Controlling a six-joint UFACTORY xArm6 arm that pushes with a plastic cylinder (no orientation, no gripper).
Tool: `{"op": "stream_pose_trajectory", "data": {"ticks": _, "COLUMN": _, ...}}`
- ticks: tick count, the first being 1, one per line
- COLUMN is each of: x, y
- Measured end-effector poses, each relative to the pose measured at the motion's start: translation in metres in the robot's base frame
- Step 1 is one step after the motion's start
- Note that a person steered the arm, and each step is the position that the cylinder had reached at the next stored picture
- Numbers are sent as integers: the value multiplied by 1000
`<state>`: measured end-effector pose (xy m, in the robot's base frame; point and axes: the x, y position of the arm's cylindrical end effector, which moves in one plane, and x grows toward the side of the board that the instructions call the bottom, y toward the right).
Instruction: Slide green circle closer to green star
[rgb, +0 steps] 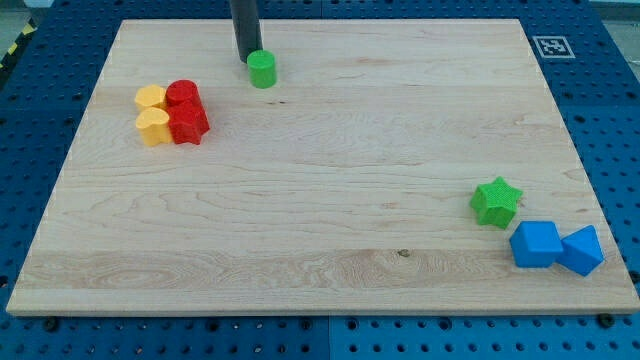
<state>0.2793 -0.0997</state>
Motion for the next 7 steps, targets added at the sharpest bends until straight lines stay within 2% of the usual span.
{"op": "stream_pose_trajectory", "data": {"ticks": 4, "x": 58, "y": 19}}
{"op": "stream_pose_trajectory", "data": {"ticks": 7, "x": 90, "y": 78}}
